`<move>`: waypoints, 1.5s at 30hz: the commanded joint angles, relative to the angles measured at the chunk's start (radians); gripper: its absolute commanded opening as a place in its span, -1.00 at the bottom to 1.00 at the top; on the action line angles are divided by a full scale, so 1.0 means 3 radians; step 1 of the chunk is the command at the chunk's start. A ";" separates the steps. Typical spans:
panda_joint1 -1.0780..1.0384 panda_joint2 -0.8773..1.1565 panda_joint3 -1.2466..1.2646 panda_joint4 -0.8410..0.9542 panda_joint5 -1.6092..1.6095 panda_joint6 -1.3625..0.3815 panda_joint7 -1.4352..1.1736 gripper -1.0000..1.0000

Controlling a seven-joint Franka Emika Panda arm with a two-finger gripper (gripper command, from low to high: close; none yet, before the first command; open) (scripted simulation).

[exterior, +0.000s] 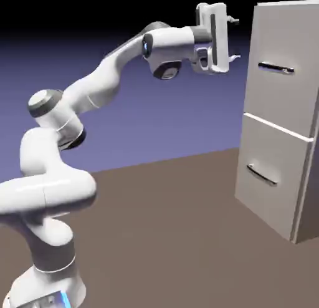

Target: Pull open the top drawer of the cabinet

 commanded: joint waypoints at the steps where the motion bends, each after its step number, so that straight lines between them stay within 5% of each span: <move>1: -0.0109 -0.0055 0.0069 0.0057 0.0145 -0.0034 0.0039 0.00; 11: -0.0917 -0.0177 0.0374 0.0897 0.0589 0.0046 0.0333 0.00; 12: -0.0917 -0.0177 0.0374 0.0897 0.0589 0.0046 0.0333 -1.00; 39: 0.1717 -0.0773 -0.0511 -0.2212 -0.0318 -0.0510 0.0093 -1.00; 40: 0.1717 -0.0773 -0.0511 -0.2212 -0.0318 -0.0510 0.0093 1.00; 45: 0.2169 -0.0990 -0.0721 -0.2589 -0.0713 -0.0483 0.0248 1.00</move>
